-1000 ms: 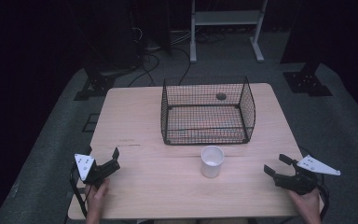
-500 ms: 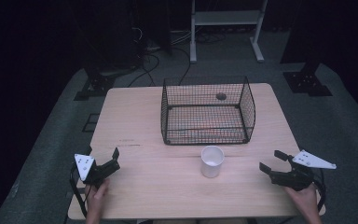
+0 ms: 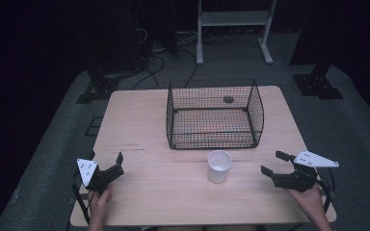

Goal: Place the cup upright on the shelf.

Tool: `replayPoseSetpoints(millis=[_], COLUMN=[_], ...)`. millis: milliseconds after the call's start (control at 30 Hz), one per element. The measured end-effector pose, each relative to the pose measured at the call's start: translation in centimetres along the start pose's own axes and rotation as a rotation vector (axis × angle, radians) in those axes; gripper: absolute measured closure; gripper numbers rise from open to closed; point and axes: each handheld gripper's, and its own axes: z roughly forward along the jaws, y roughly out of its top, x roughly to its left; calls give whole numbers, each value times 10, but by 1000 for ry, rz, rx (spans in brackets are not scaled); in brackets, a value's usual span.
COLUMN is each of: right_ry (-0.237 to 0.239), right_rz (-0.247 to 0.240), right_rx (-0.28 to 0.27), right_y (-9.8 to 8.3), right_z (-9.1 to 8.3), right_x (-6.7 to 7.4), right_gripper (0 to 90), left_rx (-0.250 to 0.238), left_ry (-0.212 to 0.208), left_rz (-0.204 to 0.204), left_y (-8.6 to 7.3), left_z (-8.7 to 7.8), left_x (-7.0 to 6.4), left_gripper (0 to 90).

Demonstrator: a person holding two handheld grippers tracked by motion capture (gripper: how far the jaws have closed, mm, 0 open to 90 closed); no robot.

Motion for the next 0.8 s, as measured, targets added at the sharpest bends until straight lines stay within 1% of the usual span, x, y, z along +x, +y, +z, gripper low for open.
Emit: replayPoseSetpoints(millis=[100, 133, 233, 300, 367, 433, 567, 667, 733, 800], right_ry=[5, 20, 38, 49, 60, 70, 89, 104, 124, 130], right_rz=[-6, -11, -22, -27, -28, -41, -47, -66, -69, -72], right_rx=[3, 5, 14, 7, 13, 27, 26, 34, 32, 37], right_y=[2, 5, 10, 12, 13, 15, 19, 24, 27, 28], right_z=[1, 3, 6, 8, 10, 14, 18, 22, 24, 25], right_x=[1, 3, 5, 7, 8, 10, 13, 17, 20, 21], right_gripper=[140, 139, 140, 140, 139, 138, 136, 134, 132, 130], left_rx=[-1, 0, 0, 0, -1, -1, -1, -1, -1, -1], left_ry=[0, 0, 0, 0, 0, 0, -1, -1, -2, -2], left_rz=[-2, -1, -1, -1, -2, -2, -3, -4, -3, -3], left_y=[0, 0, 0, 0, 0, 0, 0, 0, 0, 0], left_z=[0, 0, 0, 0, 0, 0, 0, 0, 0, 0], left_x=[0, 0, 0, 0, 0, 0, 0, 0, 0, 0], left_gripper=[0, 0, 0, 0, 0, 0, 0, 0, 0, 0])
